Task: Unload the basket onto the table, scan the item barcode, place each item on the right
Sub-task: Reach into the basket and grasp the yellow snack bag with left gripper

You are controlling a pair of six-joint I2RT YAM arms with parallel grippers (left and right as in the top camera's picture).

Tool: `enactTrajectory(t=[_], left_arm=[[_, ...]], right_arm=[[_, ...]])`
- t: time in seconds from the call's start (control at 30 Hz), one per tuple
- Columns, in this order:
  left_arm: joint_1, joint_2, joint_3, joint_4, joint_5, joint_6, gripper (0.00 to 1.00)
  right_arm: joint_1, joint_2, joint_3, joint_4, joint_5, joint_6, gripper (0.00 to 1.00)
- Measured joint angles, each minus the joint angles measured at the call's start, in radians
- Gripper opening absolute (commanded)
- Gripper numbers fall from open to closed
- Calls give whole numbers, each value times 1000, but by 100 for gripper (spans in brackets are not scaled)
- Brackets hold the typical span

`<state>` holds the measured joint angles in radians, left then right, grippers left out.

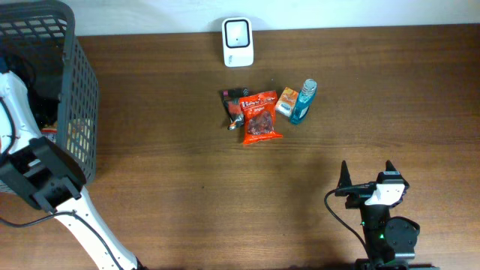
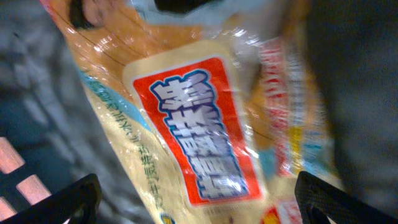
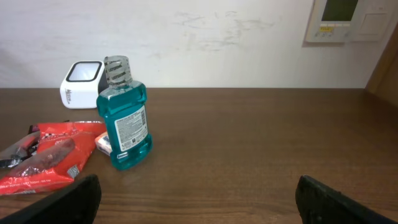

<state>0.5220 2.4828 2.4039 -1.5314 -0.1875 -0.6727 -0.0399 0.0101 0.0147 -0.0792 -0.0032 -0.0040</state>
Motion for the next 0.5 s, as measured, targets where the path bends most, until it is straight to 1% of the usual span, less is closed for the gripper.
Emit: enactTrajectory(t=[0.1, 0.13, 0.17, 0.23, 0.27, 0.3, 0.33, 0.37, 0.43, 0.5], left_arm=[[3, 0, -97, 87, 32, 0, 99], [4, -9, -123, 121, 42, 0, 98], [6, -24, -160, 168, 50, 0, 92], [6, -35, -222, 245, 56, 0, 64], [5, -51, -251, 276, 56, 3, 46], [5, -63, -277, 300, 57, 3, 30], [2, -71, -289, 311, 56, 4, 24], [2, -77, -293, 310, 55, 2, 15], [2, -82, -293, 306, 55, 6, 0], [2, -86, -277, 288, 57, 5, 0]], right_arm=[[0, 0, 0, 0, 0, 0, 98], [0, 0, 0, 0, 0, 0, 98], [0, 0, 0, 0, 0, 0, 98], [0, 0, 0, 0, 0, 1, 98], [0, 0, 0, 0, 0, 0, 98], [0, 0, 0, 0, 0, 0, 98], [0, 0, 0, 0, 0, 1, 98], [0, 0, 0, 0, 0, 0, 98], [0, 0, 0, 0, 0, 0, 98], [0, 0, 0, 0, 0, 1, 98]])
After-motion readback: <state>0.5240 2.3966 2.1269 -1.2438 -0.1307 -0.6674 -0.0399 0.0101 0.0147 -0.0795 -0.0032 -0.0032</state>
